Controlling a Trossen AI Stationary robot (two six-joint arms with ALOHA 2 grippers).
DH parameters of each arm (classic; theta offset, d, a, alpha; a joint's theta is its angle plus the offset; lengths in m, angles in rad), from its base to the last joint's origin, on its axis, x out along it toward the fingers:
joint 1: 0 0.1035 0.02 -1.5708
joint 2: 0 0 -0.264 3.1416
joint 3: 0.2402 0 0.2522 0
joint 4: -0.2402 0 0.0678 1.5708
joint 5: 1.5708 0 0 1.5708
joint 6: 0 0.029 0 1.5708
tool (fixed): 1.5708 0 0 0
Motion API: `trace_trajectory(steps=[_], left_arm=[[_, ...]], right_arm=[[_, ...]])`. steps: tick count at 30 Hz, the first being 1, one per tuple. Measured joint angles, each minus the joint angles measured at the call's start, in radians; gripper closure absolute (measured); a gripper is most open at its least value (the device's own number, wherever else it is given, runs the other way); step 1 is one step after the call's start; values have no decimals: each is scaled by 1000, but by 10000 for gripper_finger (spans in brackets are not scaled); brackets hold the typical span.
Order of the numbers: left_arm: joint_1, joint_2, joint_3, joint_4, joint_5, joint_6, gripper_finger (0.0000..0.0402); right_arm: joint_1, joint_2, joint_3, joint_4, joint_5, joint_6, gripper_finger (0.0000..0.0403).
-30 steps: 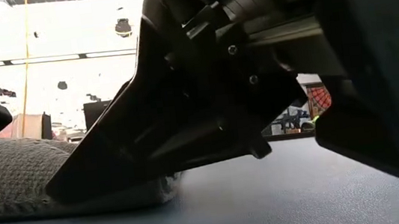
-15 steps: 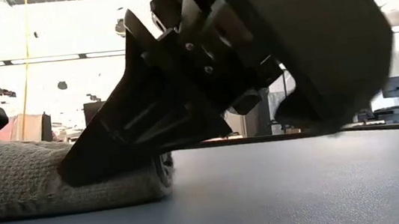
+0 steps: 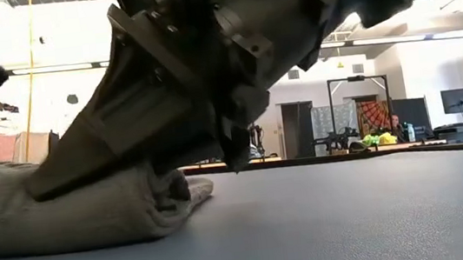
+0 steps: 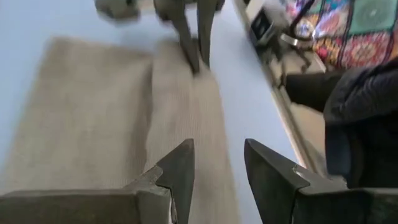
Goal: Roll towel into tight, uniform cylinder
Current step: Roll the gray towel
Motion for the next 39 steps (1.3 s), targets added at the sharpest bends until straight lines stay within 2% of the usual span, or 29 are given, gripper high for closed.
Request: trace_trajectory(steps=[6,12,20,26,31,35,37,39], left_arm=[[-61,-37,0,74,-107,60,274],[-94,80,1,164,-111,70,274],[-97,236,5,183,-112,126,267],[-72,244,5,188,-174,165,260],[-41,240,5,190,-182,229,260],[-2,204,7,191,-261,299,260],[47,189,8,182,-246,324,260],[115,189,8,154,-159,327,264]], right_arm=[[-30,-2,-2,107,-99,91,365],[-47,-10,-2,118,-100,174,371],[-57,-10,-10,117,-65,276,370],[-42,-12,-9,15,33,375,368],[-40,-12,-10,71,52,368,369],[-41,-12,-10,104,46,362,369],[-41,-12,-10,96,44,362,369],[-41,-12,-10,92,41,358,369]])
